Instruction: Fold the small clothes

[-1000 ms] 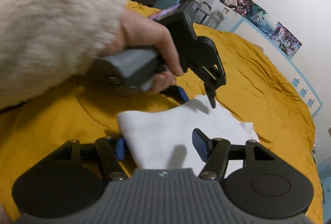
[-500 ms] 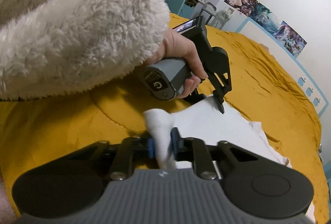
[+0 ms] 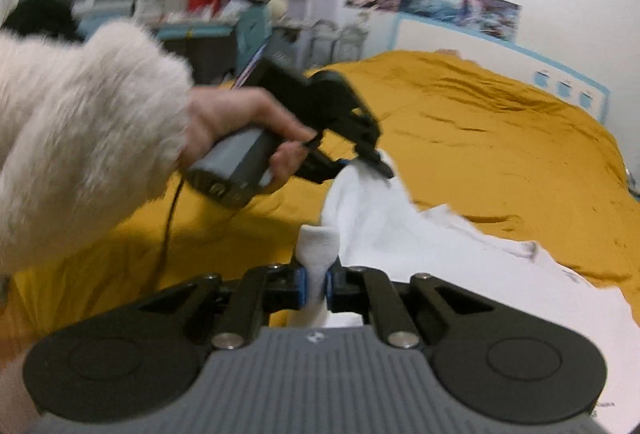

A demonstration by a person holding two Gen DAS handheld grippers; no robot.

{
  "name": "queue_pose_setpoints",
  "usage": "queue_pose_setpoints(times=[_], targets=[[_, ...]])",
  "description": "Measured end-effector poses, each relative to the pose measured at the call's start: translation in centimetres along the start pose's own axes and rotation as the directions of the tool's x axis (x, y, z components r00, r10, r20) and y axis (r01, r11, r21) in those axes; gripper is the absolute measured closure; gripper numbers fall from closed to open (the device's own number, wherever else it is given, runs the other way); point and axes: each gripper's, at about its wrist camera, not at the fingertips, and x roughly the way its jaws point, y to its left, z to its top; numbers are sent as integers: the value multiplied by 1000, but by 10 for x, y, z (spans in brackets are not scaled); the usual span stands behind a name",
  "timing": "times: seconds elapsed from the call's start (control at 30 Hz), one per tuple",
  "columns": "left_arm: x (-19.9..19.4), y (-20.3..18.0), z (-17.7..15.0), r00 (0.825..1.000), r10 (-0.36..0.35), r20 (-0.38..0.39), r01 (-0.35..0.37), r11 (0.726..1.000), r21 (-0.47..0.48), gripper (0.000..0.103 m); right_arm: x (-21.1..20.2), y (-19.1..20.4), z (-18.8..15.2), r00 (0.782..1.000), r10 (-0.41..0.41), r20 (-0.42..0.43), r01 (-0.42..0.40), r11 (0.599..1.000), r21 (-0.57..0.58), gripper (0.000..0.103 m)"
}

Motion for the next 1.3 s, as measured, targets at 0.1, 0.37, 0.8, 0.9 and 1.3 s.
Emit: queue_pose_setpoints(times=[0.1, 0.37, 0.8, 0.9, 1.3], targets=[[14, -31, -7, 1000, -1, 2, 1, 999, 35, 85, -17, -32, -4, 999, -41, 20, 39, 997, 67, 101], [79, -122, -44, 998, -65, -24, 67, 987, 148, 85, -72, -119, -28, 981, -190, 49, 172, 954, 245, 101], [195, -200, -113, 987, -24, -157, 66, 960, 272, 85, -113, -247, -88, 902, -432, -33, 387, 771, 506, 101], [211, -205, -125, 984, -2, -176, 52, 957, 284, 85, -115, -263, -100, 897, -439, -51, 393, 739, 547, 101], [251, -213, -150, 970, 147, -196, -64, 925, 375, 85, -104, -286, -140, 900, -424, -101, 389, 675, 627, 100]])
